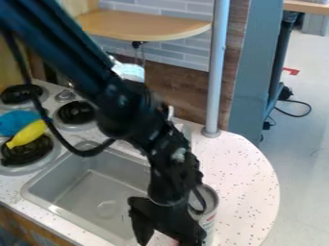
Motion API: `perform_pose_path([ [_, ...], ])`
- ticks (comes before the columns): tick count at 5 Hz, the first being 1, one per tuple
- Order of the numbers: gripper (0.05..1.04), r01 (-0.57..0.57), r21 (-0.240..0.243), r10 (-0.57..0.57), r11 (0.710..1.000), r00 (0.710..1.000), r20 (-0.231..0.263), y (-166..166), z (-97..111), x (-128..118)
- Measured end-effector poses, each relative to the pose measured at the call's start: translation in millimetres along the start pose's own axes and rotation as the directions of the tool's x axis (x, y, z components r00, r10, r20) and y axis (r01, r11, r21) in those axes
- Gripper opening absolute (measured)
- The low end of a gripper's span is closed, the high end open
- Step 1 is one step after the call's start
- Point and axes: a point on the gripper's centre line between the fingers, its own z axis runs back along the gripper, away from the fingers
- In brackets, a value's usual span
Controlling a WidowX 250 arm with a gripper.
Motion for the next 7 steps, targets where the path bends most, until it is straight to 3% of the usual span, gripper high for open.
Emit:
perform_pose_path([
  [4,1.004,0.011,0.016,-0.011,1.000,1.000,-0.013,-13,-34,34],
  [6,1.004,-0.051,-0.011,0.051,0.999,0.999,-0.018,-3,-42,64],
  [7,1.004,-0.078,-0.011,0.078,0.997,0.997,-0.005,-8,-45,94],
])
